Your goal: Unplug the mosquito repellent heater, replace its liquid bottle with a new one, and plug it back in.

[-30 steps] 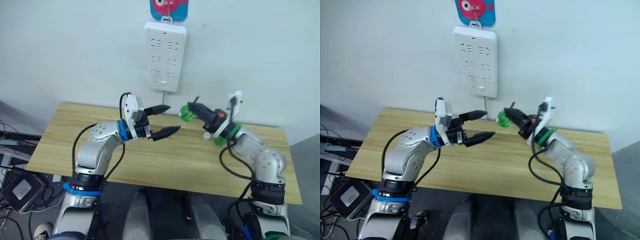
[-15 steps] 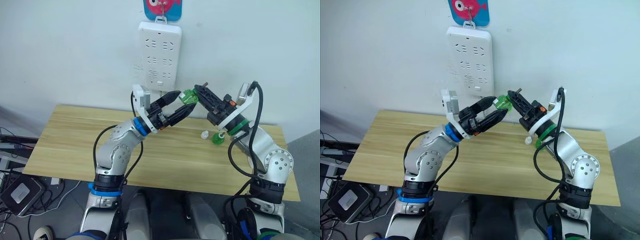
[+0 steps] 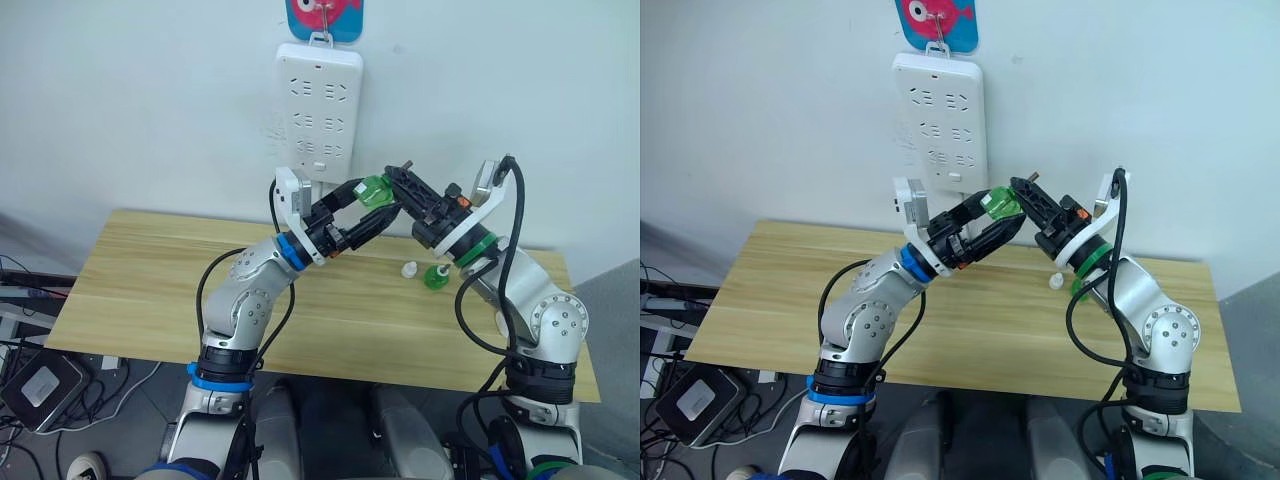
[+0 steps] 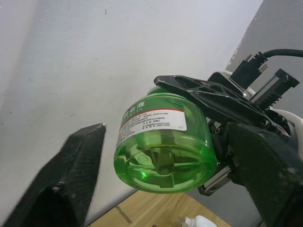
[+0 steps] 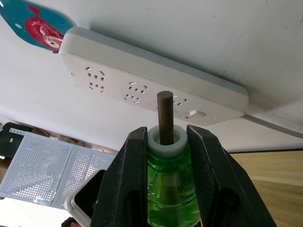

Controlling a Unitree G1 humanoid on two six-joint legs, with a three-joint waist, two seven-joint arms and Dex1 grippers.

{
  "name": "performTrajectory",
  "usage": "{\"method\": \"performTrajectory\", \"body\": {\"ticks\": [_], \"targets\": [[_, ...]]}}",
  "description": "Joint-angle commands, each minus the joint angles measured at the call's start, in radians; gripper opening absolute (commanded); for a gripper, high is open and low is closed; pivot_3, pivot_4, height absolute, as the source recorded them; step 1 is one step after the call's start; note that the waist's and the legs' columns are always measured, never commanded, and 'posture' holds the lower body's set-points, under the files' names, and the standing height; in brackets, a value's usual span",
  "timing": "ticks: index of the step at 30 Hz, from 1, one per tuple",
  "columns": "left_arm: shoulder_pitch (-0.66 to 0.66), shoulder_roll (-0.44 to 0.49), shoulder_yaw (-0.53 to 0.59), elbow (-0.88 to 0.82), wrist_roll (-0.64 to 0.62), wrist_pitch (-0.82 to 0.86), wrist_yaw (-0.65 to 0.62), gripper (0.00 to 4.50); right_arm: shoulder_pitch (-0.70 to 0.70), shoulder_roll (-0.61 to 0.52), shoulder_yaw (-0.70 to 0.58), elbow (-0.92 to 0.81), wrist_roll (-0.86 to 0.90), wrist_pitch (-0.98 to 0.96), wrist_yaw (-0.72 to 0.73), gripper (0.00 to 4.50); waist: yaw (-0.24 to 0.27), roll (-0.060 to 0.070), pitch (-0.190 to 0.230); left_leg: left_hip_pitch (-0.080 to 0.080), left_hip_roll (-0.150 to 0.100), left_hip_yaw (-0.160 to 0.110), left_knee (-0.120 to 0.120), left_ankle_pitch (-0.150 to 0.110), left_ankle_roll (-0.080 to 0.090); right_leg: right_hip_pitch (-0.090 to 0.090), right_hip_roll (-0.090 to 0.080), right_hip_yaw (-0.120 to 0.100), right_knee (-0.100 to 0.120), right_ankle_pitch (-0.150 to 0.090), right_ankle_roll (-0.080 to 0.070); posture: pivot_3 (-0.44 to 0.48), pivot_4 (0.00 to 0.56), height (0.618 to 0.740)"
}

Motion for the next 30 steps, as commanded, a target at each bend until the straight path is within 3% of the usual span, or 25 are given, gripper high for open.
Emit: {"method": "performTrajectory", "body": {"ticks": [1, 3, 4, 10, 15, 20, 22, 25, 30], "targets": [[-0.009, -0.008, -0.005, -0.020, -0.003, -0.018, 0.002, 2.90, -0.001, -0.009, 0.005, -0.048, 0.038, -0.024, 0.008, 0.85, 0.000, 0.000, 0.000, 0.000, 0.000, 0.000, 0.000, 0.000, 0.000, 0.000, 0.000, 0.000, 0.000, 0.000, 0.000, -0.054, 0.292, 0.740], [-0.009, -0.014, -0.004, -0.023, -0.007, -0.018, 0.008, 2.30, 0.001, -0.012, 0.010, -0.049, 0.039, -0.029, 0.008, 0.85, 0.000, 0.000, 0.000, 0.000, 0.000, 0.000, 0.000, 0.000, 0.000, 0.000, 0.000, 0.000, 0.000, 0.000, 0.000, -0.054, 0.292, 0.740], [-0.009, -0.014, -0.006, -0.023, -0.006, -0.019, 0.007, 2.23, 0.002, -0.014, 0.013, -0.049, 0.039, -0.032, 0.008, 0.85, 0.000, 0.000, 0.000, 0.000, 0.000, 0.000, 0.000, 0.000, 0.000, 0.000, 0.000, 0.000, 0.000, 0.000, 0.000, -0.054, 0.292, 0.740], [-0.007, -0.015, -0.009, -0.025, -0.005, -0.020, 0.012, 2.23, 0.017, -0.030, 0.033, -0.061, 0.029, -0.038, 0.010, 0.85, 0.000, 0.000, 0.000, 0.000, 0.000, 0.000, 0.000, 0.000, 0.000, 0.000, 0.000, 0.000, 0.000, 0.000, 0.000, -0.056, 0.291, 0.740], [-0.016, -0.005, -0.002, -0.014, -0.010, -0.008, 0.018, 2.23, 0.056, -0.115, 0.047, -0.083, 0.045, 0.008, 0.034, 2.61, 0.001, 0.000, 0.000, 0.000, 0.000, 0.000, 0.000, 0.000, 0.000, 0.000, 0.000, 0.000, 0.000, 0.000, 0.000, -0.059, 0.290, 0.740], [-0.001, 0.042, 0.012, -0.030, -0.053, 0.058, -0.007, 2.23, 0.192, -0.503, -0.020, -0.107, 0.039, 0.234, 0.280, 4.39, 0.010, 0.000, 0.000, -0.002, -0.001, 0.000, 0.000, 0.000, 0.000, 0.000, -0.001, 0.000, -0.003, 0.000, 0.001, -0.063, 0.298, 0.740], [0.013, 0.075, 0.014, -0.040, -0.063, 0.083, -0.023, 2.23, 0.229, -0.697, -0.050, -0.073, -0.100, 0.280, 0.477, 4.45, 0.010, 0.000, 0.000, -0.002, -0.001, 0.000, -0.001, 0.000, 0.000, 0.000, -0.001, 0.000, -0.004, -0.001, 0.001, -0.066, 0.299, 0.740], [0.028, 0.107, 0.023, -0.044, -0.077, 0.102, -0.042, 2.23, 0.265, -0.955, 0.057, 0.040, -0.493, 0.162, 0.751, 4.45, 0.003, 0.001, 0.000, 0.001, 0.000, 0.001, 0.000, 0.000, 0.000, 0.001, 0.000, 0.001, -0.004, -0.001, 0.002, -0.066, 0.299, 0.740], [0.030, 0.119, 0.020, -0.042, -0.061, 0.098, -0.032, 2.23, 0.172, -1.056, 0.273, 0.356, -0.961, -0.049, 0.950, 4.45, -0.001, 0.001, 0.000, 0.002, 0.000, 0.002, 0.001, 0.000, 0.000, 0.003, 0.000, 0.002, -0.006, -0.001, 0.003, -0.058, 0.299, 0.740]]}}
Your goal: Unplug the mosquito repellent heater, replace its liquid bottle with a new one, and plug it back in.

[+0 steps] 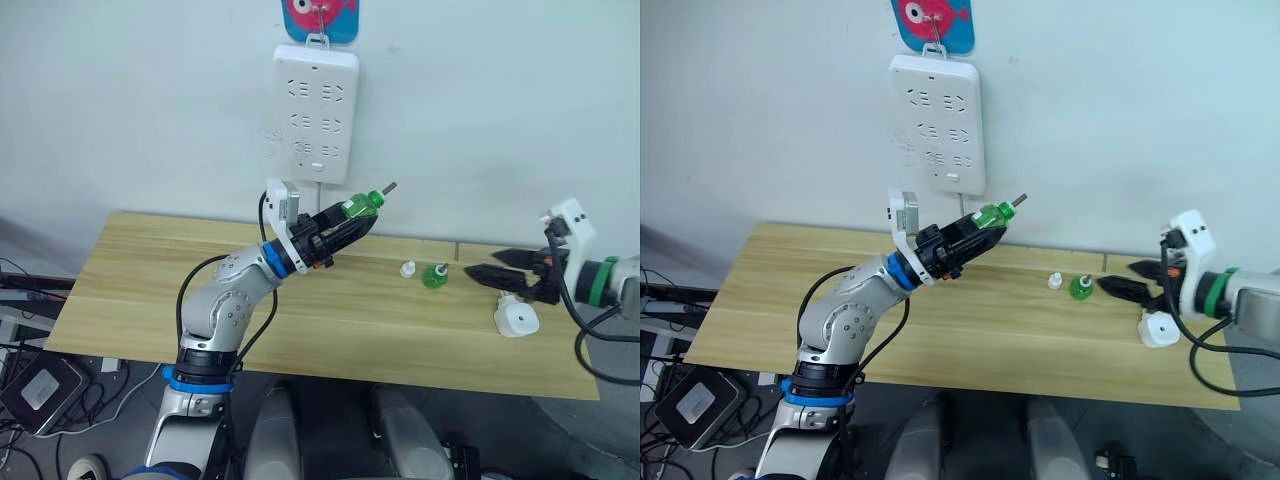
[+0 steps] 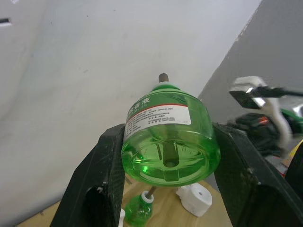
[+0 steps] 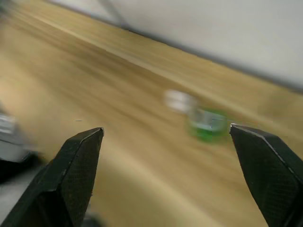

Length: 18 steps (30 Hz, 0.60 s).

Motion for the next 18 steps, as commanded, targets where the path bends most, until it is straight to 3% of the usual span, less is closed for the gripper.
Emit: {"method": "performTrajectory", "body": {"ticks": [1, 7, 18], "targets": [[0.001, 0.002, -0.001, -0.050, 0.001, -0.018, -0.003, 2.23, -0.073, -0.012, 0.106, 0.190, -0.263, -0.097, 0.116, 4.45, 0.000, 0.000, 0.000, 0.000, -0.001, 0.000, 0.000, 0.000, 0.000, 0.000, -0.001, 0.000, -0.001, 0.000, 0.000, -0.055, 0.297, 0.740], [0.032, 0.009, 0.001, -0.093, -0.007, -0.001, 0.013, 2.23, -0.112, 0.047, 0.110, 0.329, -0.404, -0.015, 0.123, 4.45, 0.006, 0.000, 0.000, -0.001, -0.001, 0.000, -0.001, 0.000, 0.000, 0.001, -0.001, 0.000, -0.002, 0.002, -0.001, -0.034, 0.303, 0.740], [0.096, -0.003, -0.009, -0.151, -0.014, 0.008, 0.057, 2.23, -0.005, 0.102, -0.051, 0.175, -0.388, 0.325, 0.057, 4.45, 0.019, 0.000, 0.000, 0.000, -0.001, 0.000, 0.000, 0.000, 0.000, 0.003, -0.002, 0.000, -0.003, 0.001, 0.001, -0.032, 0.310, 0.740]]}}
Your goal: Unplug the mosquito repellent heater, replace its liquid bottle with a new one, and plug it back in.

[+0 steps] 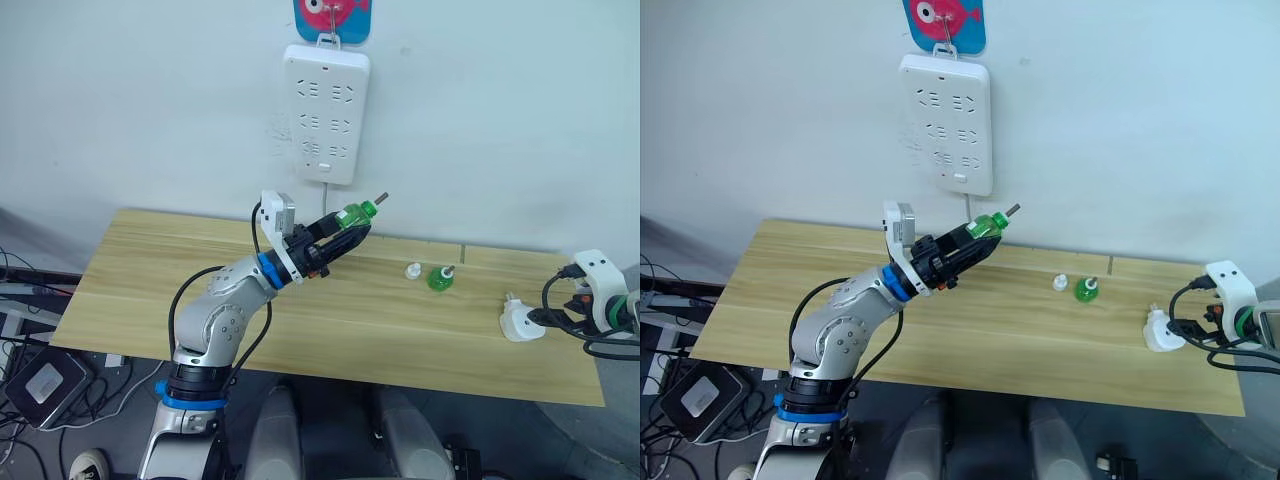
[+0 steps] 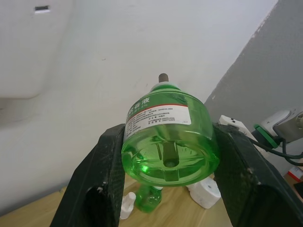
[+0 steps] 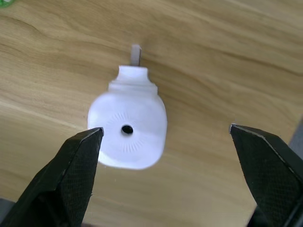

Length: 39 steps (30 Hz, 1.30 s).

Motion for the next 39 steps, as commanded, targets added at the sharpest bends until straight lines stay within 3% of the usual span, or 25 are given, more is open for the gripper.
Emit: {"method": "performTrajectory", "body": {"ticks": [1, 11, 39], "targets": [[0.011, -0.005, -0.007, -0.050, -0.015, 0.001, 0.005, 2.23, 0.020, 0.013, -0.058, -0.063, -0.001, 0.064, -0.008, 4.45, 0.000, 0.000, 0.000, 0.000, 0.000, 0.000, 0.000, 0.000, 0.000, 0.000, 0.000, 0.000, 0.000, 0.000, 0.000, -0.031, 0.312, 0.740], [0.014, -0.004, -0.008, -0.056, -0.015, 0.002, 0.015, 2.23, 0.016, 0.075, -0.030, -0.074, -0.068, 0.047, -0.007, 4.45, 0.002, 0.000, 0.000, 0.000, 0.000, -0.001, 0.000, 0.000, 0.000, 0.000, 0.000, 0.000, 0.000, 0.000, 0.000, -0.027, 0.313, 0.740], [0.013, 0.004, 0.001, -0.068, -0.014, 0.017, 0.039, 2.23, -0.075, 0.230, 0.029, 0.151, -0.247, -0.057, -0.004, 4.45, 0.007, 0.000, 0.000, 0.000, 0.000, 0.000, 0.000, 0.000, 0.000, 0.001, 0.000, 0.000, -0.001, 0.000, 0.000, 0.004, 0.336, 0.740]]}}
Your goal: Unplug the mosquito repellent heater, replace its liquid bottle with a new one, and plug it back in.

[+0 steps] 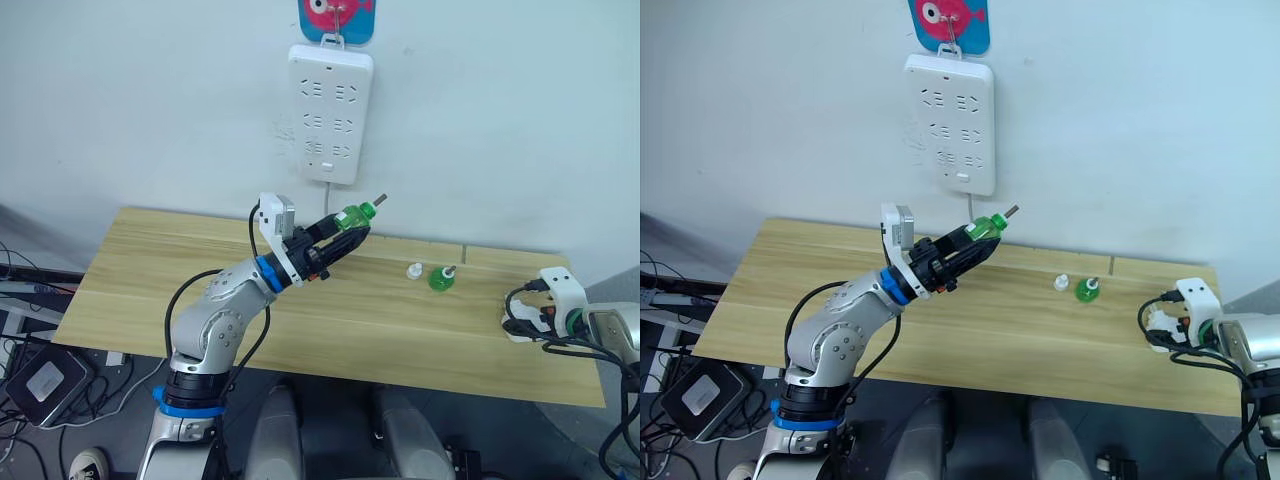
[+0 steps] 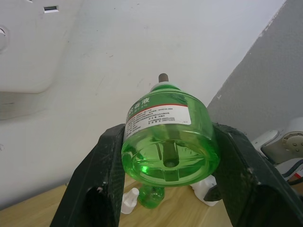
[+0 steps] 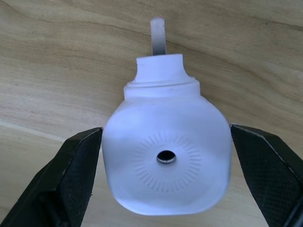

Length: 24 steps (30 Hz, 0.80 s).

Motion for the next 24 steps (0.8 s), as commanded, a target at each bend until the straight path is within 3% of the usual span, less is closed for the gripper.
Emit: {"method": "performTrajectory", "body": {"ticks": [1, 5, 7, 10, 16, 20, 24], "targets": [[-0.001, 0.000, 0.001, -0.044, -0.014, -0.004, 0.000, 2.23, -0.007, -0.005, -0.003, 0.019, -0.026, -0.026, 0.018, 4.45, 0.001, 0.000, 0.000, 0.000, 0.000, 0.000, 0.000, 0.000, 0.000, 0.000, 0.000, 0.000, 0.000, 0.000, 0.000, 0.004, 0.336, 0.740], [-0.002, 0.000, 0.000, -0.041, -0.013, -0.003, 0.000, 2.23, -0.014, -0.005, 0.004, 0.030, -0.037, -0.040, 0.041, 4.29, 0.001, 0.000, 0.000, 0.000, 0.000, 0.000, -0.001, 0.000, 0.000, 0.000, 0.000, 0.000, -0.001, 0.000, 0.000, 0.004, 0.339, 0.740], [-0.002, 0.001, 0.000, -0.040, -0.013, -0.003, -0.001, 2.23, -0.015, -0.006, 0.000, 0.030, -0.035, -0.031, 0.046, 3.92, 0.001, 0.000, 0.000, 0.000, 0.000, 0.000, -0.001, 0.000, 0.000, 0.000, 0.000, 0.000, -0.002, 0.000, 0.000, 0.004, 0.339, 0.740], [-0.001, 0.001, -0.001, -0.040, -0.014, -0.002, -0.002, 2.23, -0.014, -0.010, -0.006, 0.026, -0.033, -0.023, 0.055, 2.96, 0.001, 0.000, 0.000, 0.000, 0.000, 0.000, -0.001, 0.000, 0.000, 0.001, 0.000, 0.000, -0.002, 0.000, 0.000, 0.000, 0.338, 0.740], [0.005, 0.008, 0.001, -0.045, -0.035, 0.016, -0.018, 2.23, -0.056, -0.045, -0.070, -0.016, 0.016, 0.070, 0.084, 2.98, 0.001, 0.000, 0.000, 0.000, 0.000, 0.000, -0.001, 0.000, 0.000, 0.001, 0.000, 0.000, -0.003, 0.000, 0.000, -0.003, 0.334, 0.740], [0.023, 0.088, 0.015, -0.079, -0.200, 0.164, -0.145, 2.23, -0.136, -0.116, -0.150, -0.204, 0.331, 0.287, 0.392, 2.98, -0.014, 0.006, 0.004, 0.000, 0.000, 0.001, -0.001, 0.000, 0.000, 0.001, 0.000, 0.001, -0.003, 0.000, 0.000, -0.023, 0.334, 0.740], [-0.004, 0.165, -0.005, -0.054, -0.308, 0.291, -0.262, 2.23, -0.252, -0.093, -0.263, -0.201, 0.612, 0.538, 0.421, 2.98, -0.015, 0.006, 0.004, 0.001, 0.002, -0.002, -0.002, 0.000, 0.000, 0.002, 0.002, -0.002, -0.003, 0.000, 0.000, -0.050, 0.328, 0.740]]}}
